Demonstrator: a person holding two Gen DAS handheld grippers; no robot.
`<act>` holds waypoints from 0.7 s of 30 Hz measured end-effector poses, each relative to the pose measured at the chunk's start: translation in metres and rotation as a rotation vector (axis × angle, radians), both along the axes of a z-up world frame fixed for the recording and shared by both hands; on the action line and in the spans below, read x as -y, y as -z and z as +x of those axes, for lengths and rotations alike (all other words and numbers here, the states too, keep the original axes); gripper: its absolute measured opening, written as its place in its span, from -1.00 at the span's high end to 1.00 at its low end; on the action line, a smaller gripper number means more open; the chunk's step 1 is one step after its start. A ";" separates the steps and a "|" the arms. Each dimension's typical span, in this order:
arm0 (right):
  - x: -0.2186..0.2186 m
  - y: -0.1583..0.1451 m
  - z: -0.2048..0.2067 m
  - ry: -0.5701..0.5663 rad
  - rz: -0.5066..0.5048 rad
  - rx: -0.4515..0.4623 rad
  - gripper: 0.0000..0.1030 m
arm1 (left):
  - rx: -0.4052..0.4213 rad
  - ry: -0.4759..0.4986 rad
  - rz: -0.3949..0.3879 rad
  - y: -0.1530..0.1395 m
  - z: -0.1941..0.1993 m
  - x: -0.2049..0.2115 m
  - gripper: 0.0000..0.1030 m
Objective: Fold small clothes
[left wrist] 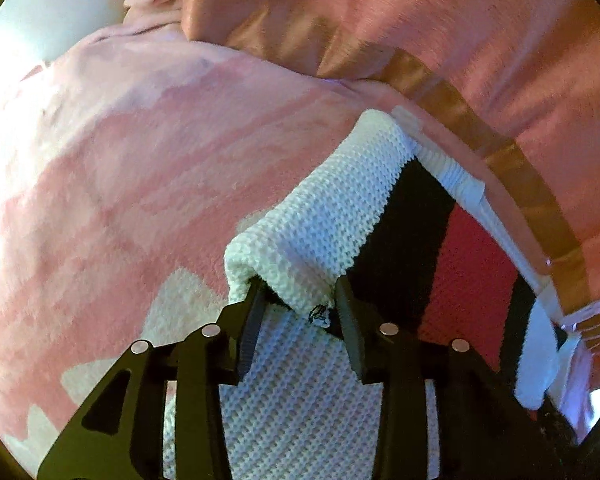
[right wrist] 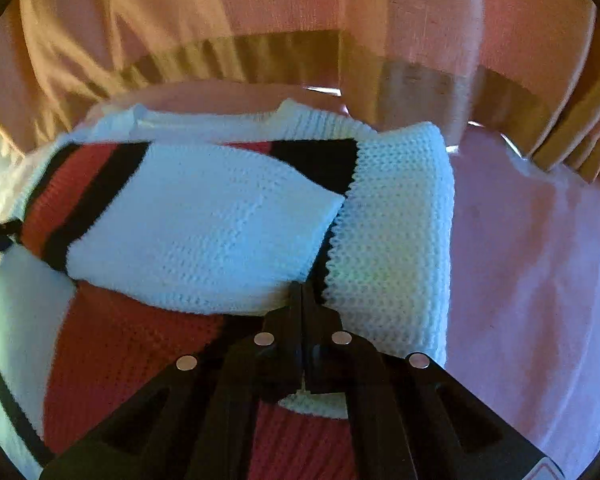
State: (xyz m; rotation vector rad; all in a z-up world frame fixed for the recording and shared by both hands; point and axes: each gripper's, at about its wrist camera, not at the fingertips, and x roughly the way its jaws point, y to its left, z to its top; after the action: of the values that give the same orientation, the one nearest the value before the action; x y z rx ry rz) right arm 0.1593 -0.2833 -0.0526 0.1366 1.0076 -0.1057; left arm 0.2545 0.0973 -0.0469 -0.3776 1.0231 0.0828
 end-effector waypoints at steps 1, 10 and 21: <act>0.004 -0.005 -0.001 0.022 0.026 -0.010 0.99 | 0.003 0.010 0.008 0.000 -0.002 0.001 0.23; -0.002 -0.068 -0.092 0.153 0.111 0.092 0.50 | 0.080 0.154 0.098 -0.033 -0.060 0.024 -0.18; -0.073 -0.033 -0.239 0.087 -0.045 0.051 0.15 | 0.115 0.254 0.283 -0.036 -0.170 0.020 -0.42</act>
State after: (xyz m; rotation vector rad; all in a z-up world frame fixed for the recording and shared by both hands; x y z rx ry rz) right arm -0.0796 -0.2102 -0.0199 0.1414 0.9479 -0.2030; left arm 0.0846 0.0775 -0.0109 0.0067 0.9227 -0.0234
